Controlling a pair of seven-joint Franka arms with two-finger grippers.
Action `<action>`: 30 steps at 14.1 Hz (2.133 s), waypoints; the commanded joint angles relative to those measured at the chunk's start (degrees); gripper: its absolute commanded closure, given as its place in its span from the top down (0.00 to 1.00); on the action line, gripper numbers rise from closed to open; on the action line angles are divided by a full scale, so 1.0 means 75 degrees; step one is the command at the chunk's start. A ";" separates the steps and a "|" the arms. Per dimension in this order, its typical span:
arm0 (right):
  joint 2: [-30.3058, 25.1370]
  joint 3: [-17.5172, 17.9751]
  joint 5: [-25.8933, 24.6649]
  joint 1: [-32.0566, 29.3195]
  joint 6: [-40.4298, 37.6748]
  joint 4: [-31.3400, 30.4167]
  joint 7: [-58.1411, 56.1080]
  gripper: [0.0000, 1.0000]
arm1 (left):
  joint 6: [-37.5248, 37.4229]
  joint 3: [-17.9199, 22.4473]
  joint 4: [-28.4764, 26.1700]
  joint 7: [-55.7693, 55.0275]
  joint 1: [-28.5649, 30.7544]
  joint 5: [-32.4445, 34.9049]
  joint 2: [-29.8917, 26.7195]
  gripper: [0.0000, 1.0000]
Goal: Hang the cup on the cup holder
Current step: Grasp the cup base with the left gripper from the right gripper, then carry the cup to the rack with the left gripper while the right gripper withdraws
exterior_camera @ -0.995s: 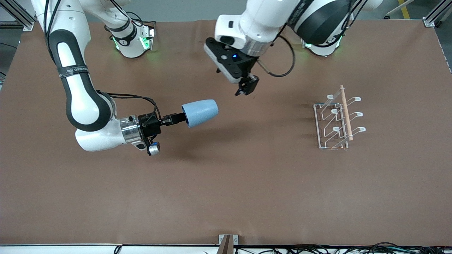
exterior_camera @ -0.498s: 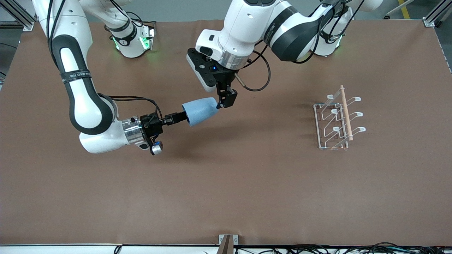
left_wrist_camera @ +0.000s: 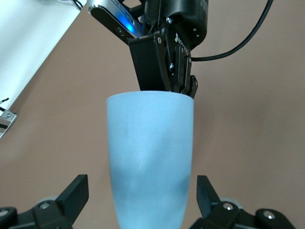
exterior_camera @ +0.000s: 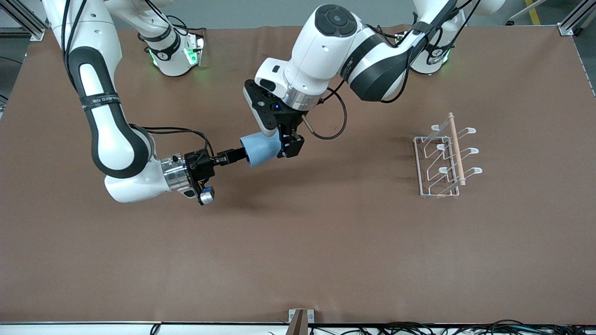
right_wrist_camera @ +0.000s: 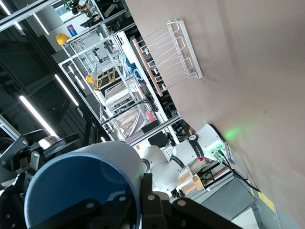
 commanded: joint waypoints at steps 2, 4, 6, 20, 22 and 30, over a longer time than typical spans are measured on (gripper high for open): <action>0.0012 0.0005 0.0178 -0.0053 -0.0137 0.0032 -0.0016 0.05 | -0.0004 -0.0002 0.0249 0.0031 -0.0123 0.0152 0.0243 1.00; 0.0012 0.0005 0.0178 -0.0053 -0.0137 0.0020 -0.0016 0.05 | 0.0008 -0.0002 0.0249 0.0054 -0.0112 0.0152 0.0337 1.00; 0.0012 0.0005 0.0178 -0.0053 -0.0137 0.0020 -0.0016 0.05 | 0.0008 -0.0002 0.0237 0.0031 -0.0123 0.0152 0.0349 1.00; -0.0047 -0.0077 -0.0056 -0.0497 -0.0325 0.0056 0.0008 1.00 | -0.1864 0.0033 0.0225 0.0194 0.0192 0.1616 0.0022 0.31; -0.0105 -0.0100 -0.0650 -0.0790 -0.0232 0.0032 0.0043 1.00 | -0.2729 0.0044 0.0202 0.0485 0.0391 0.1908 -0.0201 0.30; -0.1335 -0.1412 -0.5335 -0.0944 0.0987 0.0277 0.0043 1.00 | -0.5135 0.0033 0.0132 0.3390 0.1833 0.4248 -0.0354 0.27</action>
